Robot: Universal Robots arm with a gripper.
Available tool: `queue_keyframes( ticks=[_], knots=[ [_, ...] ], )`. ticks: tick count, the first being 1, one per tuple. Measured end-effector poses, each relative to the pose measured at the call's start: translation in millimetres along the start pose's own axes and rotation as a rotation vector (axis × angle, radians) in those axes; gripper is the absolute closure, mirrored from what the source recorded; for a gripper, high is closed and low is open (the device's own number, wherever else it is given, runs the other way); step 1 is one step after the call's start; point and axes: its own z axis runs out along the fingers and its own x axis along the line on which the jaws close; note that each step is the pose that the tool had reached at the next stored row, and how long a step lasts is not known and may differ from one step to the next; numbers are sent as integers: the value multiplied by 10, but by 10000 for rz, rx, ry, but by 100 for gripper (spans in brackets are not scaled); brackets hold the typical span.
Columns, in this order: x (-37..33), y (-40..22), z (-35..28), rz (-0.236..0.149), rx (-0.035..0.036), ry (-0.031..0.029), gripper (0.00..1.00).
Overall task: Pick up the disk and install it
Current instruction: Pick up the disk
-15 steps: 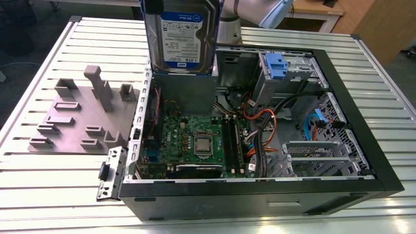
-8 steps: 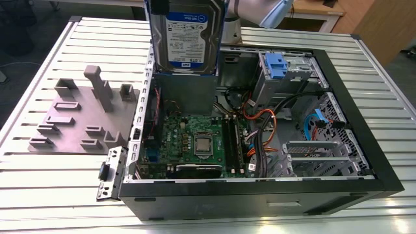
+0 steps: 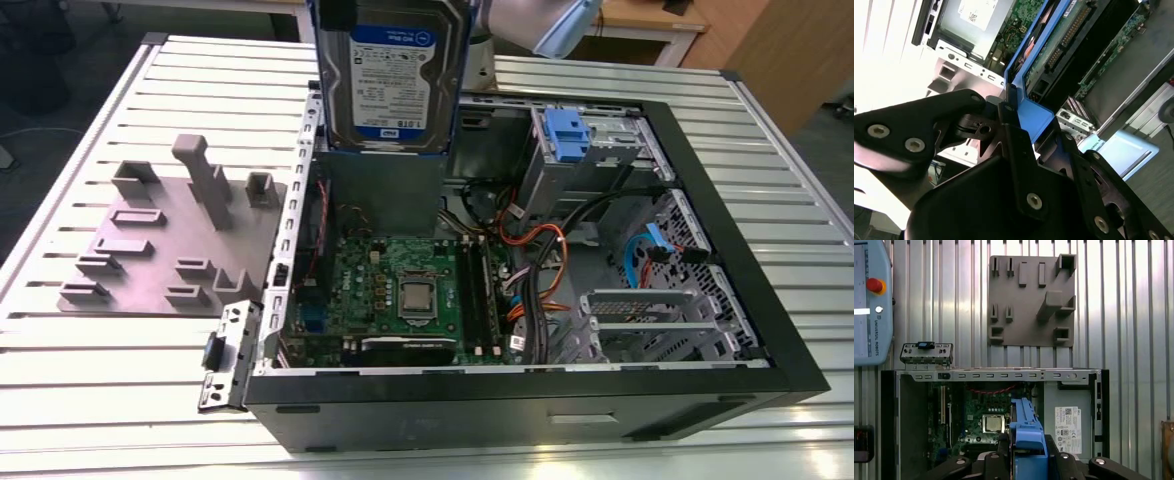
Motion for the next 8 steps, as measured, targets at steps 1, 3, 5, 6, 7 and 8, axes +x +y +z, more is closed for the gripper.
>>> queue_keyframes(
  ticks=[1, 3, 5, 6, 7, 8],
  knots=[
    [0, -6, 0, 0, 0, 0, 64],
    [-1, -20, 0, -1, 0, 0, 64],
    [-1, -37, 0, 0, 0, 0, 64],
    [-2, -46, -1, 0, 0, 0, 64],
    [-2, -58, 0, 0, 1, -1, 64],
    [-2, -72, -1, 0, 0, -1, 64]
  ],
)
